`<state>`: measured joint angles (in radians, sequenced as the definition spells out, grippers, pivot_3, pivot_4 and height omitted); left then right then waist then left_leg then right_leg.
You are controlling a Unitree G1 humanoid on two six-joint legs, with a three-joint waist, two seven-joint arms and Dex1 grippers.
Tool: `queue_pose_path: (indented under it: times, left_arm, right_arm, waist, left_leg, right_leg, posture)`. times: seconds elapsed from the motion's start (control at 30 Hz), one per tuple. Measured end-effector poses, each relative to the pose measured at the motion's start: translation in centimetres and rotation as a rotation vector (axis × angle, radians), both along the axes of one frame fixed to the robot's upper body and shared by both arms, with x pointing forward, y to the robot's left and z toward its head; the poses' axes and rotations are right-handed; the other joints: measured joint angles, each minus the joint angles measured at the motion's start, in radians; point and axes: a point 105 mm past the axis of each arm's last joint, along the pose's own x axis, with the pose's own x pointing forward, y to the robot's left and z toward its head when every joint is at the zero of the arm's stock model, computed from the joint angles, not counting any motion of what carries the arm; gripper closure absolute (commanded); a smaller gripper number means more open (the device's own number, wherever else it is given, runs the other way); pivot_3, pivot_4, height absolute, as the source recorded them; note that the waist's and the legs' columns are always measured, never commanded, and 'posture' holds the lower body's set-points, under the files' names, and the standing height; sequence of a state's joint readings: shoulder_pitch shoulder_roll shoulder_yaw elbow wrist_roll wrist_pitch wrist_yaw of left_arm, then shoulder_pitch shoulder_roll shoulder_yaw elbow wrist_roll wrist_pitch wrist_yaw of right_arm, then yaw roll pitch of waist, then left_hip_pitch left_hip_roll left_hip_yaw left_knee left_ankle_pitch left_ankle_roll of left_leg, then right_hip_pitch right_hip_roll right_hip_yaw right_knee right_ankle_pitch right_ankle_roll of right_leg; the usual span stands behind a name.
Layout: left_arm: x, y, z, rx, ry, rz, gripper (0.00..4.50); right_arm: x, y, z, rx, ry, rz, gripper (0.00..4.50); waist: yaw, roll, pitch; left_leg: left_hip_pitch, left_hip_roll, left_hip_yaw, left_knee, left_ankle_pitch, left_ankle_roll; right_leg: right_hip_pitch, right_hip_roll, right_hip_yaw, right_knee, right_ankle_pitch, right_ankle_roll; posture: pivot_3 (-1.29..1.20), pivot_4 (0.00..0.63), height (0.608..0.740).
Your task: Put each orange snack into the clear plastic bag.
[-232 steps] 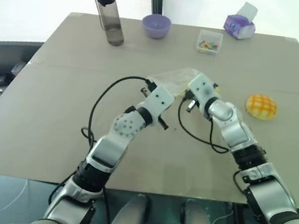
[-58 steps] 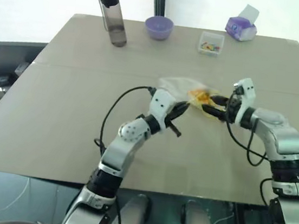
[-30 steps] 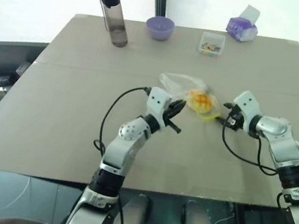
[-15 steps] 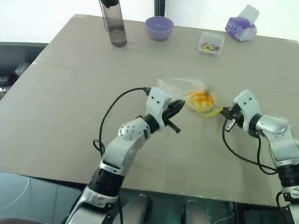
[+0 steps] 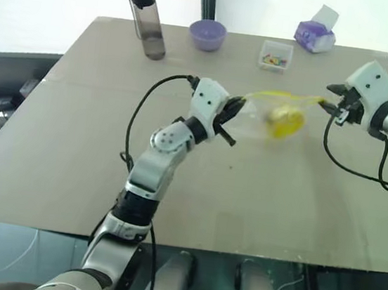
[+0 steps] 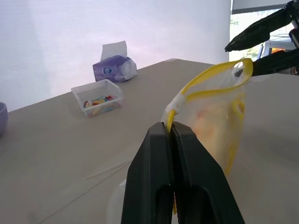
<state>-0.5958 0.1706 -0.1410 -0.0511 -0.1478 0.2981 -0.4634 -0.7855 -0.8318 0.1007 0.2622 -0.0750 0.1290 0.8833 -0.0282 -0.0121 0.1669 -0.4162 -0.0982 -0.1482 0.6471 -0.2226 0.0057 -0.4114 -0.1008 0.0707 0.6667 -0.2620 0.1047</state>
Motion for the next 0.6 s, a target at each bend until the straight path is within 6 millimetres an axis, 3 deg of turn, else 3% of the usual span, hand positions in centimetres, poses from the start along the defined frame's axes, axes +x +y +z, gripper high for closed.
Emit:
queue_pose_path:
  times: [0.07,0.17,0.37,0.53,0.6]
  left_arm:
    - [-0.1,-0.2,-0.2,0.005,0.001,-0.007,4.5]
    - [-0.5,-0.4,-0.9,-0.003,0.024,-0.029,4.5]
    - [-1.2,-0.7,-0.8,0.004,0.028,-0.07,4.5]
    - [-1.2,0.0,-1.0,0.071,0.013,-0.054,4.5]
    - [-1.3,0.1,-0.7,0.091,0.0,-0.046,4.5]
  right_arm:
    - [-0.7,0.0,-0.6,-0.021,0.049,0.021,1.74]
    - [-2.2,0.9,0.3,0.009,0.105,0.085,1.74]
    - [-4.9,5.8,5.3,0.151,0.071,0.282,1.74]
    - [-5.7,9.9,3.3,0.083,0.099,0.407,1.74]
    - [-5.4,10.3,2.9,0.075,0.091,0.418,1.74]
  waist:
    - [0.002,0.0,0.0]
    - [-0.003,0.0,0.0]
    - [-0.007,0.0,0.0]
    - [-0.004,0.0,0.0]
    - [-0.003,0.0,0.0]
  left_leg:
    - [0.0,0.0,0.0,0.0,0.0,0.0]
    - [0.0,0.0,-0.002,0.0,0.0,0.0]
    - [0.0,0.001,-0.004,0.0,0.0,0.0]
    - [0.0,0.0,-0.004,0.001,0.0,0.0]
    - [0.0,0.0,-0.004,0.001,0.0,0.0]
  right_leg:
    - [0.0,0.0,0.0,0.0,0.0,0.0]
    - [0.0,0.0,0.001,0.0,0.0,0.0]
    - [0.0,0.001,0.0,0.0,0.0,0.0]
    - [0.0,0.0,0.0,0.0,0.0,0.0]
    - [0.0,0.0,0.0,0.0,0.0,0.0]
  posture:
    - [0.0,0.15,0.739]
    - [0.0,0.15,0.739]
    - [0.0,0.15,0.739]
    - [0.0,0.15,0.739]
    - [0.0,0.15,0.739]
